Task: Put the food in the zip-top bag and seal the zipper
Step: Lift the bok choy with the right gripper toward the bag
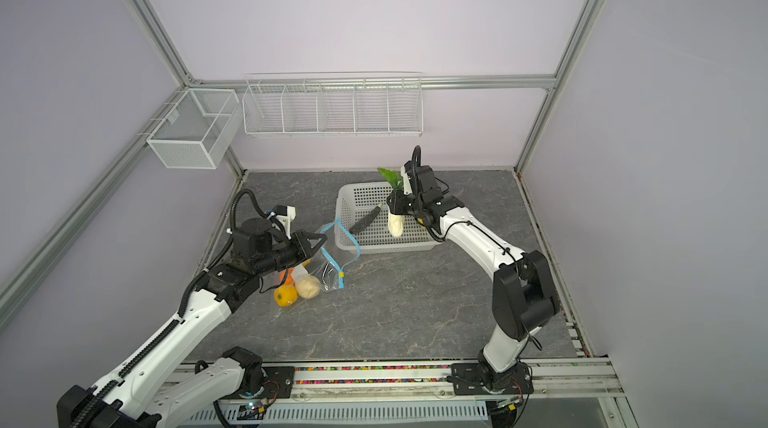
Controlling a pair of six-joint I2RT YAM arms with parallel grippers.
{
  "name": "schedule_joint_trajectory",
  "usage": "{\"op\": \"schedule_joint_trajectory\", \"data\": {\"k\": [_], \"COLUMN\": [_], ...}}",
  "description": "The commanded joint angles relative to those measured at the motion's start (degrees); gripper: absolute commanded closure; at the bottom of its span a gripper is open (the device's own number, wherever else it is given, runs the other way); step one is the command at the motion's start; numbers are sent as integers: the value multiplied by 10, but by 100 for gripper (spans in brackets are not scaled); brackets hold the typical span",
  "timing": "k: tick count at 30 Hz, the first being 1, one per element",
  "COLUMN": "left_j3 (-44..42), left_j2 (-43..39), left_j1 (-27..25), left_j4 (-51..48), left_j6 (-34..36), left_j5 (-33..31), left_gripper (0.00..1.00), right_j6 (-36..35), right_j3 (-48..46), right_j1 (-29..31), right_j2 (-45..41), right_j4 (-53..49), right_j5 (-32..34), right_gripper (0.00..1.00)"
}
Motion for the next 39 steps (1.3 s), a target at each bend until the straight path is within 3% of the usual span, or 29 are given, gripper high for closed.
{"op": "schedule_joint_trajectory", "data": {"k": [1,7,12,26,39], "left_j3": [11,-5,0,1,-6], "left_j2": [-6,-3,0,-12,-20], "left_j1": [3,3,3,3,3], "left_j4": [5,41,52,59,71], "left_j6": [-24,-58,-60,-58,-61], "left_j5": [-22,-24,-21,-16,-12], "left_gripper": [100,100,100,100,100], "right_j6": [110,232,279,289,291], "right_j3": [-46,-79,-62,3,30], "right_j1": [36,122,176,257,301], "right_j2": [-57,-110,-103,-13,33], "right_j4": [106,107,72,110,121], "right_j5": [89,282,370,413,431], "right_gripper": [65,67,68,70,65]}}
